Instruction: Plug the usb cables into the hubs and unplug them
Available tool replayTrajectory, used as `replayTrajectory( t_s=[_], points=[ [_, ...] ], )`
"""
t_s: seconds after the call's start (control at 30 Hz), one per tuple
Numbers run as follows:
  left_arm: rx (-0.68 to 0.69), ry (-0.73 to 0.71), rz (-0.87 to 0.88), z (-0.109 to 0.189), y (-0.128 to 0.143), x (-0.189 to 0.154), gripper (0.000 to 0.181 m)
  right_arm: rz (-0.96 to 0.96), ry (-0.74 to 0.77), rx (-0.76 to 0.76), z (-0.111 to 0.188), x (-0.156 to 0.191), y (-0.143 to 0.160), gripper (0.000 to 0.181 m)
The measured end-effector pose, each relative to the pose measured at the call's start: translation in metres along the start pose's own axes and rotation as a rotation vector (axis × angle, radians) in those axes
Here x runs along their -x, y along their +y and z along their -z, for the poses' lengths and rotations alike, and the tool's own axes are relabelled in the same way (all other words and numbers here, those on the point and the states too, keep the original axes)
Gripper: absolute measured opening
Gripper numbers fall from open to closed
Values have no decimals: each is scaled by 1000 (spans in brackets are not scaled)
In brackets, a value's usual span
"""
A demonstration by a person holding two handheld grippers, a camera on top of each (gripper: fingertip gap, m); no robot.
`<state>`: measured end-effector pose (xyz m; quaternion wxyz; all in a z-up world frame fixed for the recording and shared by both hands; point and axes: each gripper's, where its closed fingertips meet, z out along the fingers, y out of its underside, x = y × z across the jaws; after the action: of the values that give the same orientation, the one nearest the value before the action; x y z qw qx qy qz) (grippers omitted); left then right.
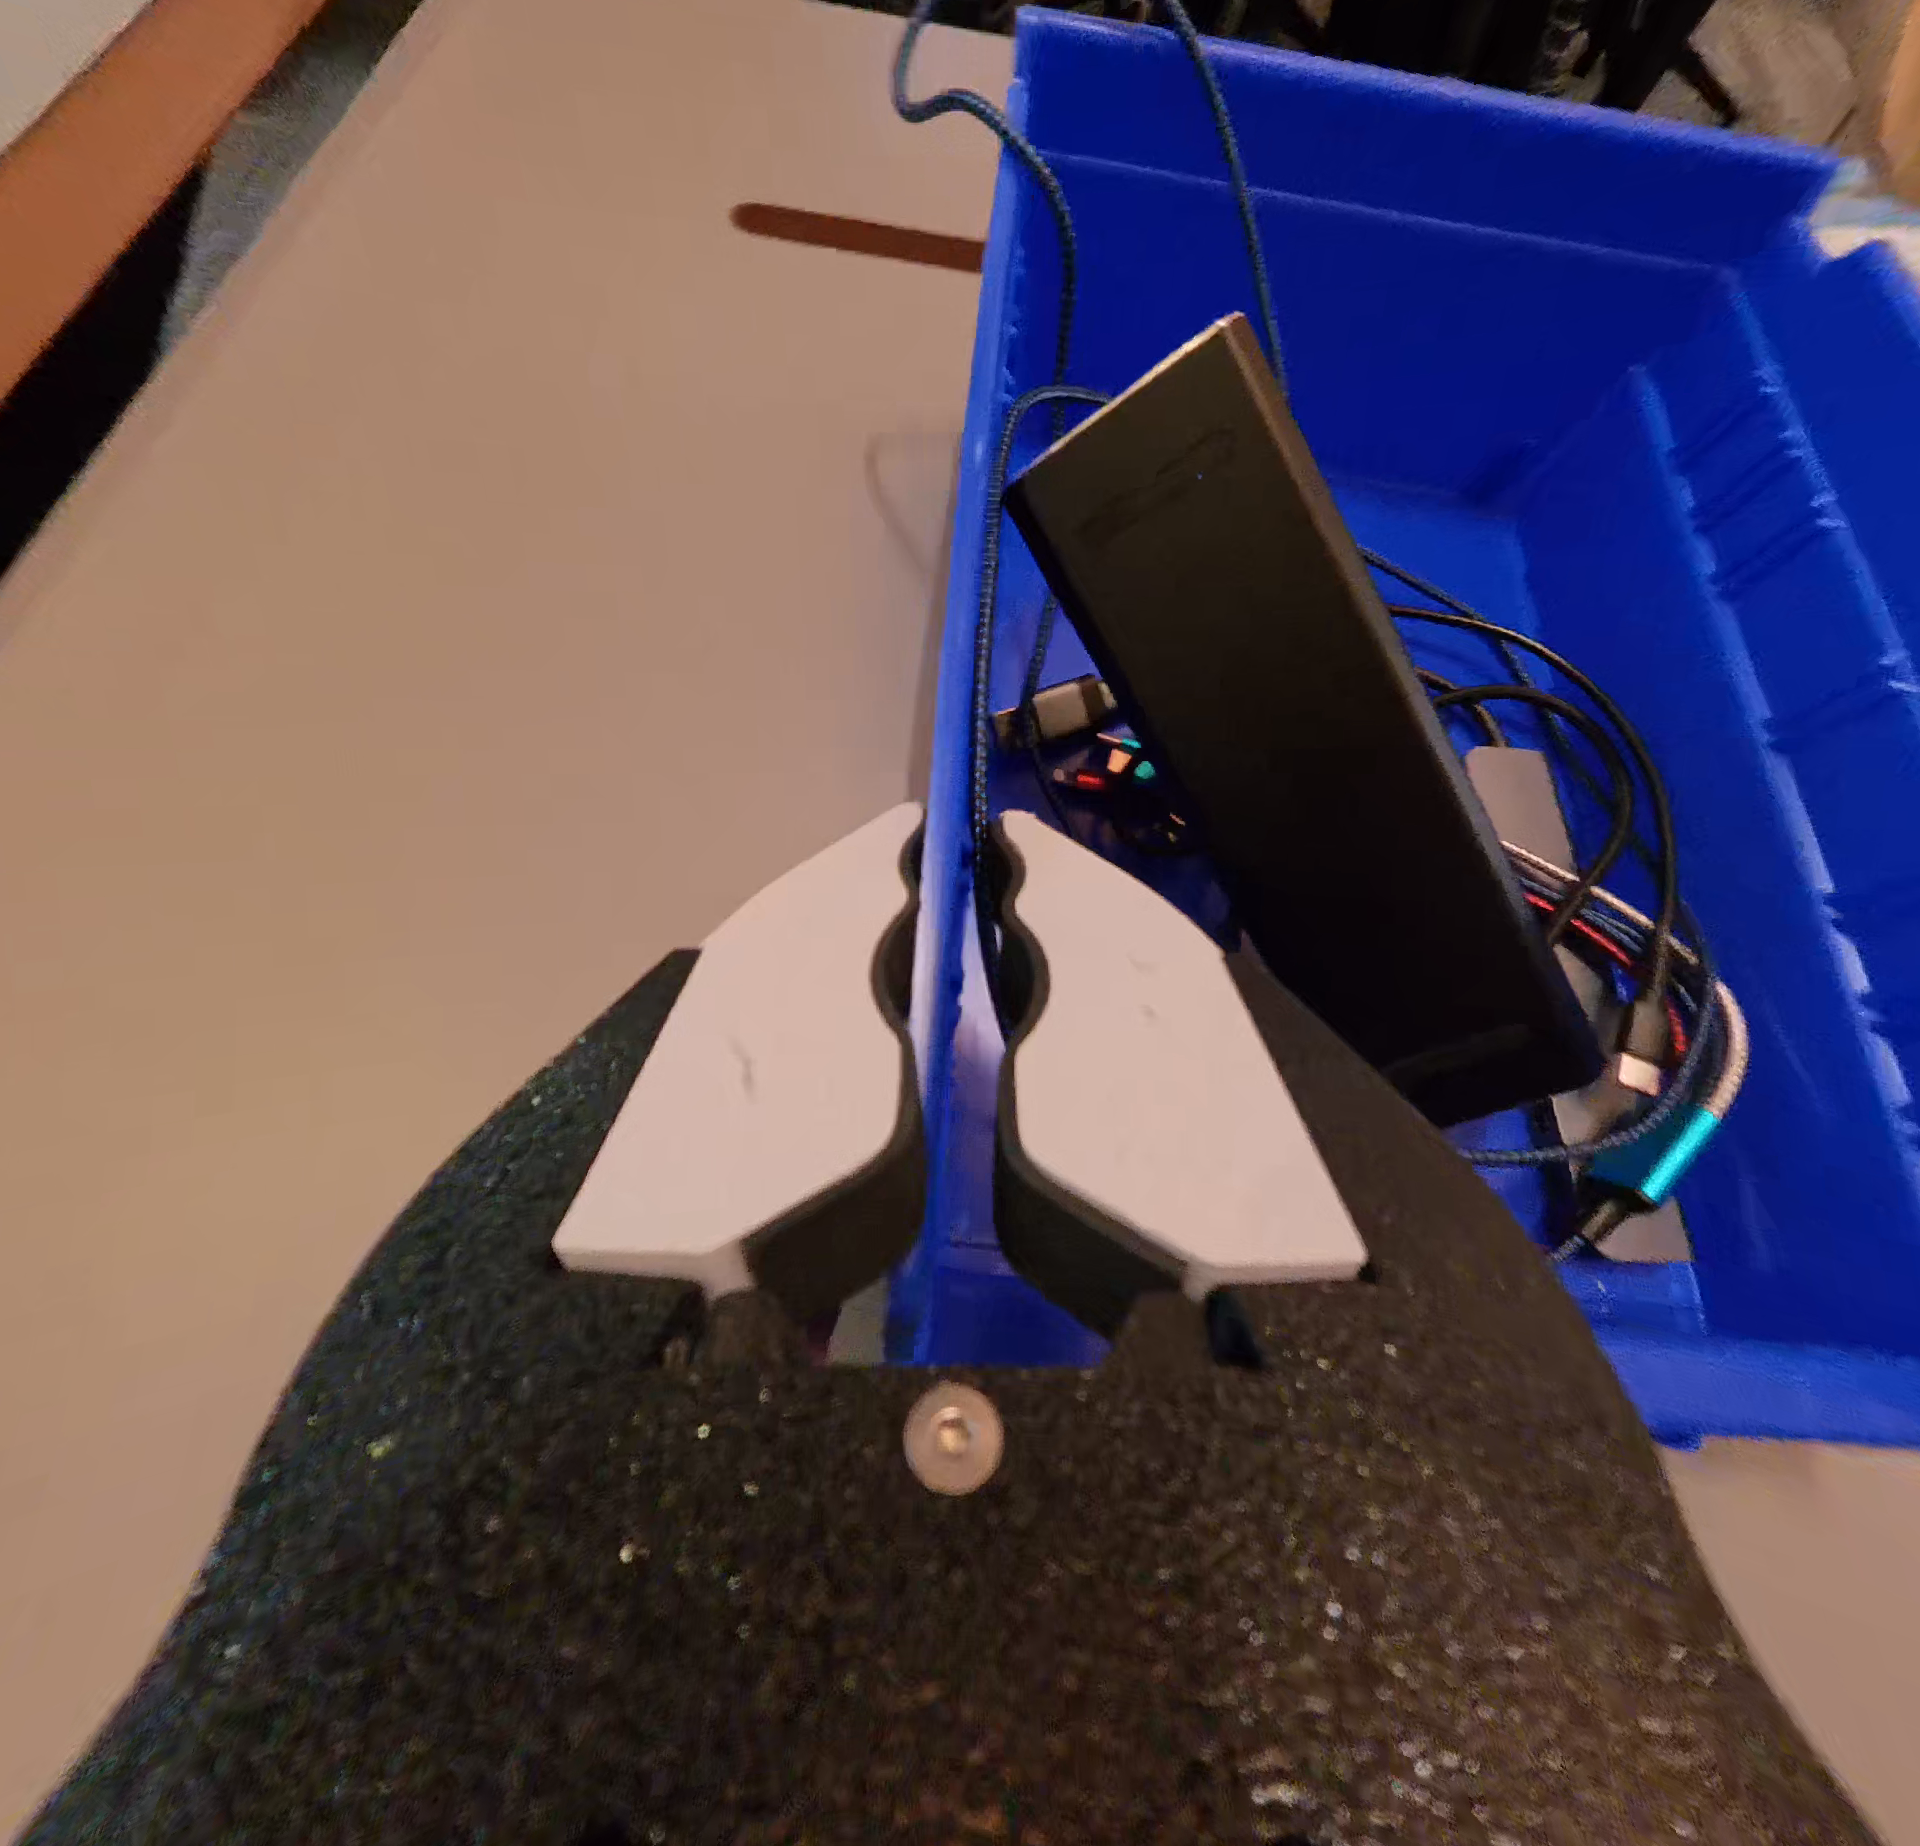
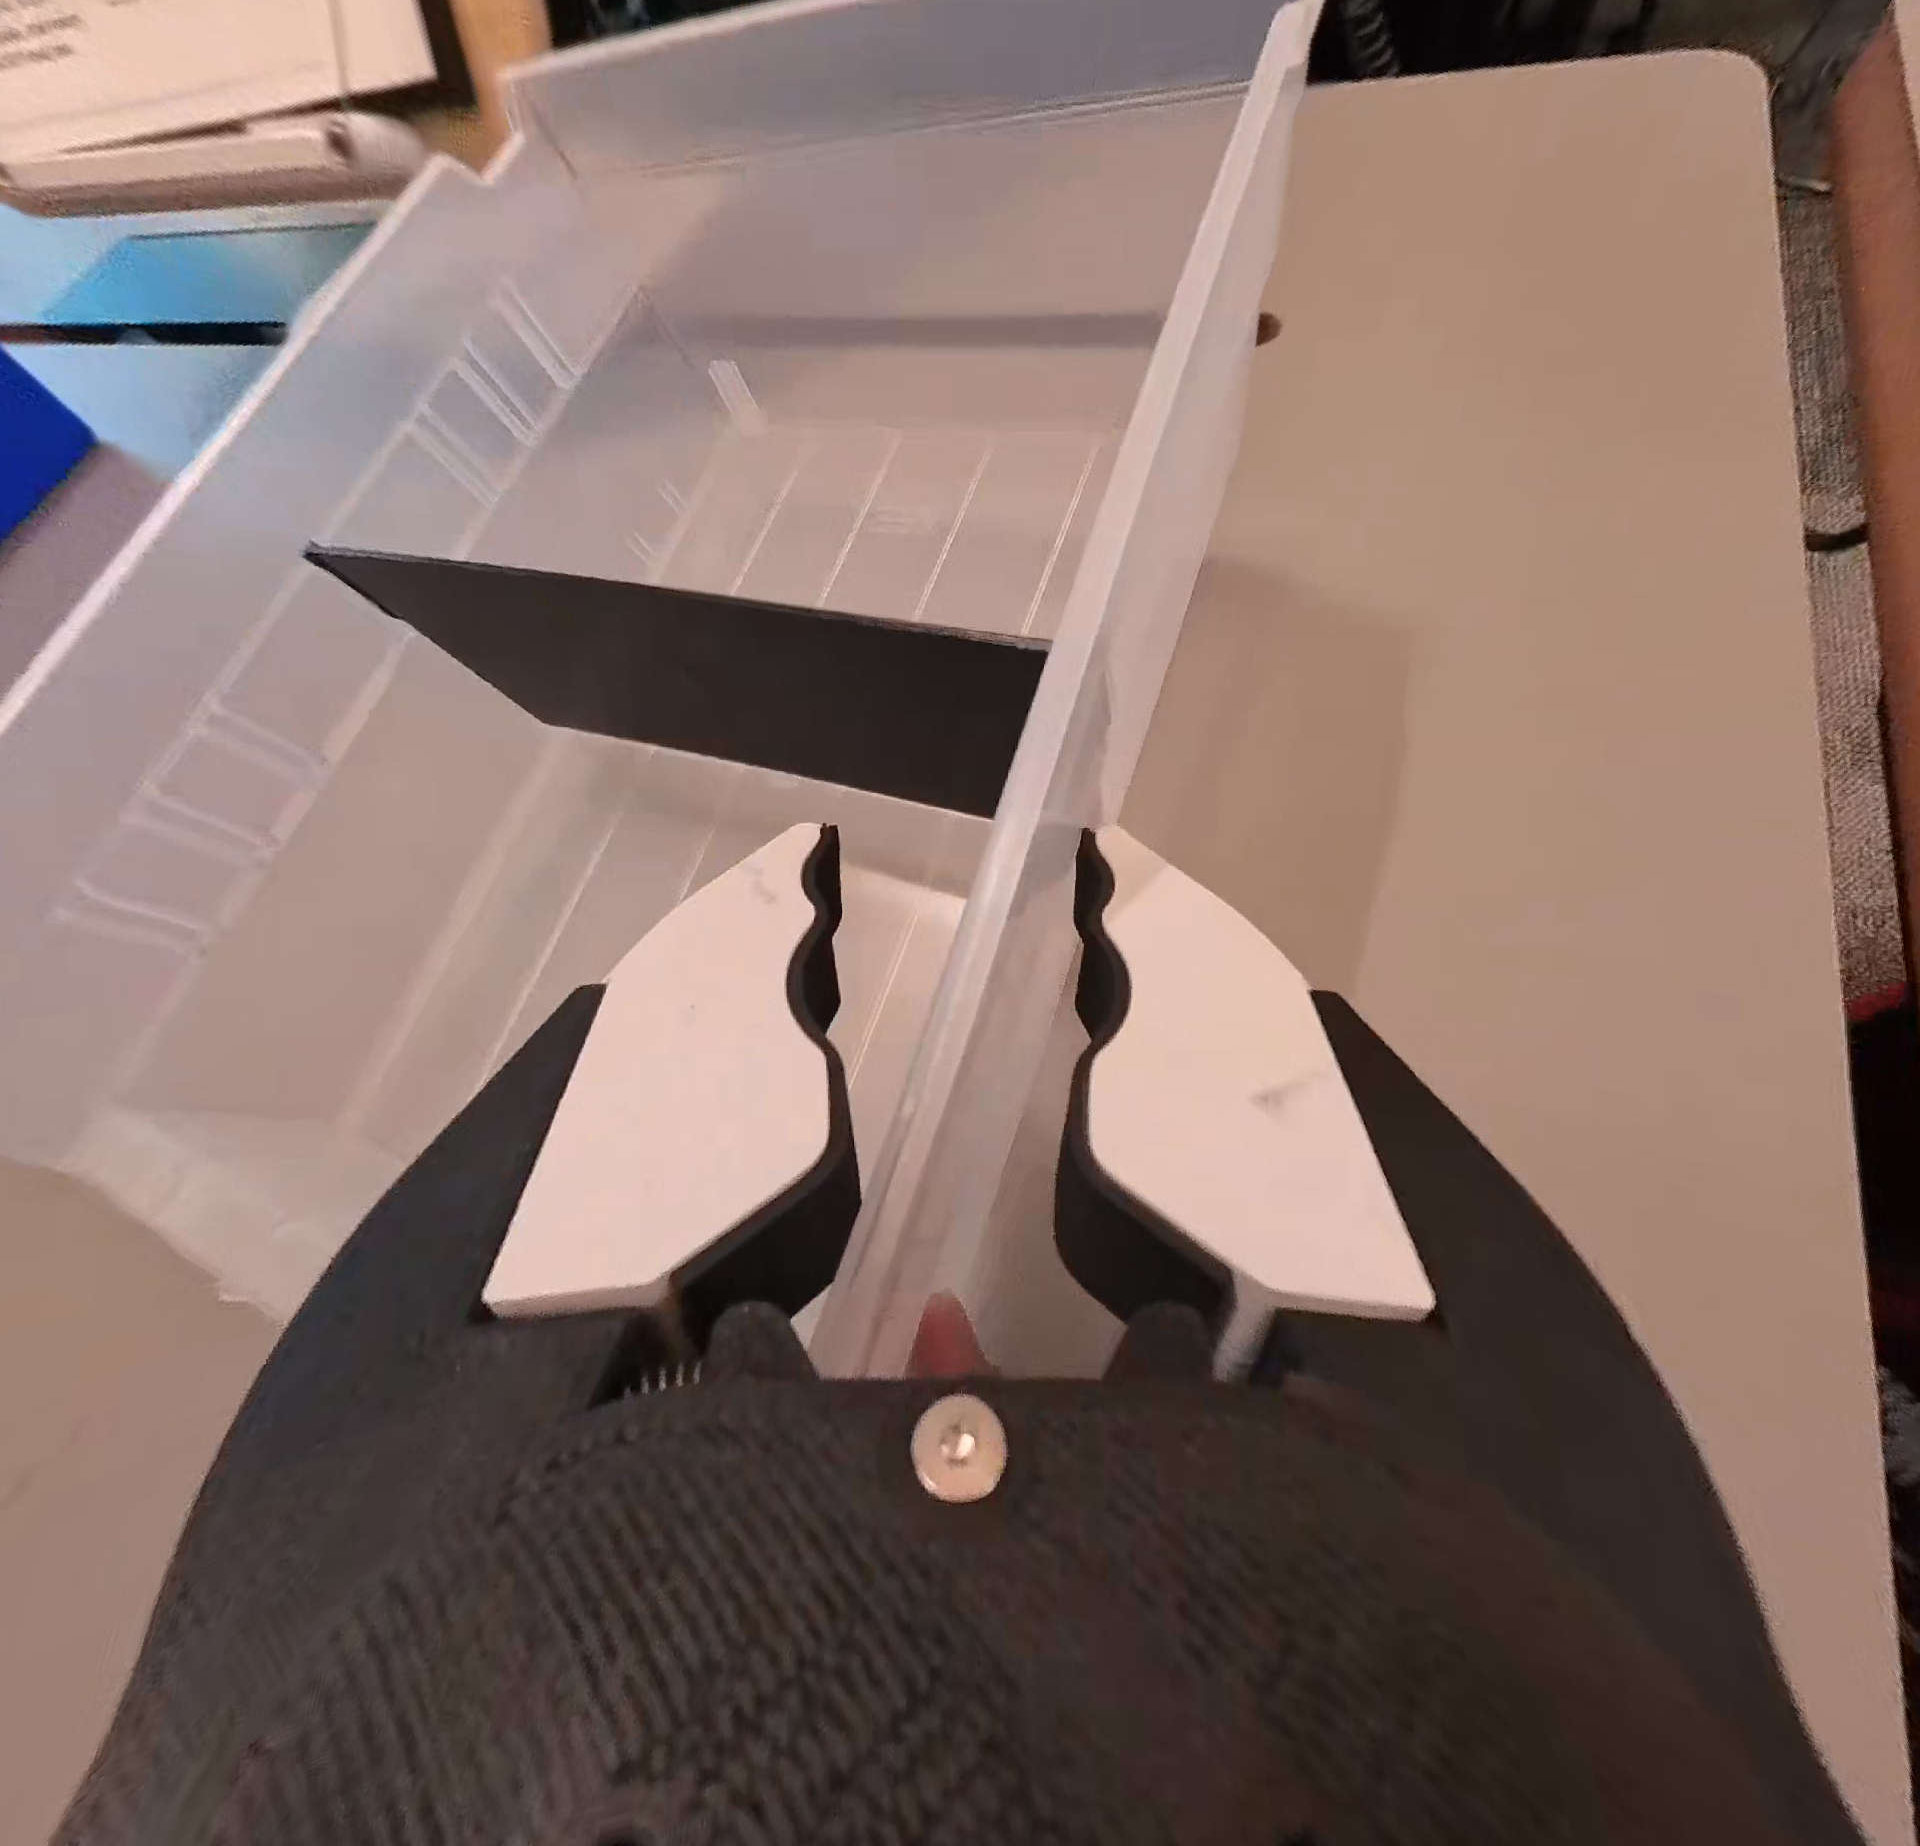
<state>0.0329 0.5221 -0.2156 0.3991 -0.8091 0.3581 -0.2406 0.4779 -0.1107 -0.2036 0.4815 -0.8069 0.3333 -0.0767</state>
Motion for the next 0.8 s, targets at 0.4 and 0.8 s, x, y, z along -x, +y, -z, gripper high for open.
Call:
replayTrajectory(
  t_s=[0.4,0.8],
  points=[
    [-10,9,-47,-43,-23,-22,7,-28,-53,63,-53,-11,-4,45],
    [-14,-5,-157,1,-47,-28,38,131,249,-222,58,-2,-70,107]
  ],
)
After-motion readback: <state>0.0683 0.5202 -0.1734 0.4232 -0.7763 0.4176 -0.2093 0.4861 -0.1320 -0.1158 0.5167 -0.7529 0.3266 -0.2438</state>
